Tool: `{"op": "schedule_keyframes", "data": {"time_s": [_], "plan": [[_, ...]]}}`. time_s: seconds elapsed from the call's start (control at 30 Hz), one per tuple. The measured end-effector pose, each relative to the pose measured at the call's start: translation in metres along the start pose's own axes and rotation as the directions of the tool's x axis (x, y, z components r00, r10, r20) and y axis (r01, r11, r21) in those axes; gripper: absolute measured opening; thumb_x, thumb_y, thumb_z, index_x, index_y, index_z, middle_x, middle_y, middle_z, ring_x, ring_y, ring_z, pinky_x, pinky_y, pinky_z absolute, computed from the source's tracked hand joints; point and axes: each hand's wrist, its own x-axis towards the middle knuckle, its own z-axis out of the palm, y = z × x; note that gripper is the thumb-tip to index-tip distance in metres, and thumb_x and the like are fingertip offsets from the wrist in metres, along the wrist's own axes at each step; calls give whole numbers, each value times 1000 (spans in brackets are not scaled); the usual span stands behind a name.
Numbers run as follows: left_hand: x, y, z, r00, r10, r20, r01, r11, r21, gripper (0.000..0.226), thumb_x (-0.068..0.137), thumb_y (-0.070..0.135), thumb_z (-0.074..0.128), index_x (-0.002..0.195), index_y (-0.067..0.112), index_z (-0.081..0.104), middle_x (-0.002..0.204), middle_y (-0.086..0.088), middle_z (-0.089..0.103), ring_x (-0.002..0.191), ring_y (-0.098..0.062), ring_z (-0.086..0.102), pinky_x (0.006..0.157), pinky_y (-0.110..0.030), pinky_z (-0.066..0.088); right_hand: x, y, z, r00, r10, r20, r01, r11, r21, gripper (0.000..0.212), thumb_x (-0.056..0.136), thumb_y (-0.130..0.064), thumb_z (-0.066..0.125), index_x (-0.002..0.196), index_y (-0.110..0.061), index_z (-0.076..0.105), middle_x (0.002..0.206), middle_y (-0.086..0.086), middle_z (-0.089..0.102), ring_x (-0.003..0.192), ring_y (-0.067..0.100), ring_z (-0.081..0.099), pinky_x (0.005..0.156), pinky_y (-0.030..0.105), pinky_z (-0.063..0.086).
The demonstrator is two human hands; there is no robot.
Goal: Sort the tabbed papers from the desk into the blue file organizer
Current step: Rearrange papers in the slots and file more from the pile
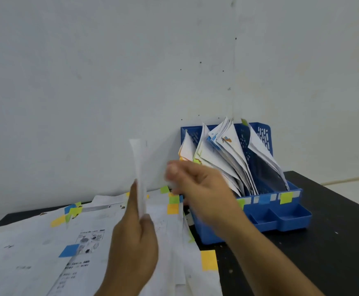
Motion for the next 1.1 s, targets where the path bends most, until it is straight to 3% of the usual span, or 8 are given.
{"op": "schedule_keyframes", "data": {"time_s": [0.07,0.17,0.23,0.33,0.43,0.63,0.87,1.1], "plan": [[2,14,-10,999,-27,-25,25,995,-94,58,100,8,42,149,36,30,119,23,55,94,15,49,87,-2,32,17,15,-28,971,-85,-223,21,962,-273,23,95,-32,64,117,-30,68,104,-9,72,89,9,66,76,28,55],[7,32,-21,999,-12,-30,5,979,-203,55,100,7,42,145,38,39,137,21,49,121,-1,46,101,-20,32,42,51,-65,965,-146,-219,-117,506,-855,54,93,-17,61,143,-25,42,132,2,50,114,21,49,82,34,47],[12,43,-26,999,29,-17,-33,970,-241,55,99,5,42,143,38,42,136,20,52,125,-5,48,105,-28,37,52,72,-73,978,-120,-169,-127,299,-946,66,89,-21,65,146,-24,31,135,9,40,119,29,43,90,40,45],[14,57,-29,999,43,-30,-50,952,-301,52,98,7,45,140,38,45,131,18,57,123,-10,52,101,-31,42,63,92,-78,974,-169,-150,-121,169,-978,70,84,-31,70,142,-24,32,133,11,42,118,32,45,93,43,44],[12,72,-30,999,41,-24,-47,909,-413,47,98,8,47,136,37,51,122,21,62,113,-8,58,83,-17,43,73,94,-86,957,-252,-146,-97,200,-975,68,80,-41,72,138,-23,40,125,9,47,111,31,50,87,42,47],[23,91,-35,998,52,-36,-63,810,-583,45,95,7,54,110,49,64,114,20,68,112,-19,63,98,-51,46,87,86,-103,917,-355,-180,-54,338,-940,31,93,-23,58,123,-20,52,107,7,53,87,30,58,57,31,38],[48,132,-20,998,47,-46,-66,713,-698,42,96,1,50,110,37,66,102,18,72,99,-14,69,83,-41,56,100,81,-121,908,-305,-288,-107,495,-863,31,101,-19,46,131,-18,49,109,9,56,91,29,59,70,38,48],[85,170,7,992,98,78,3,606,-795,45,95,-4,44,127,22,59,116,3,69,105,-23,67,83,-41,57,104,76,-131,928,-232,-292,-115,566,-816,31,100,-19,49,131,-17,49,111,10,56,88,26,55,72,37,49]]}}
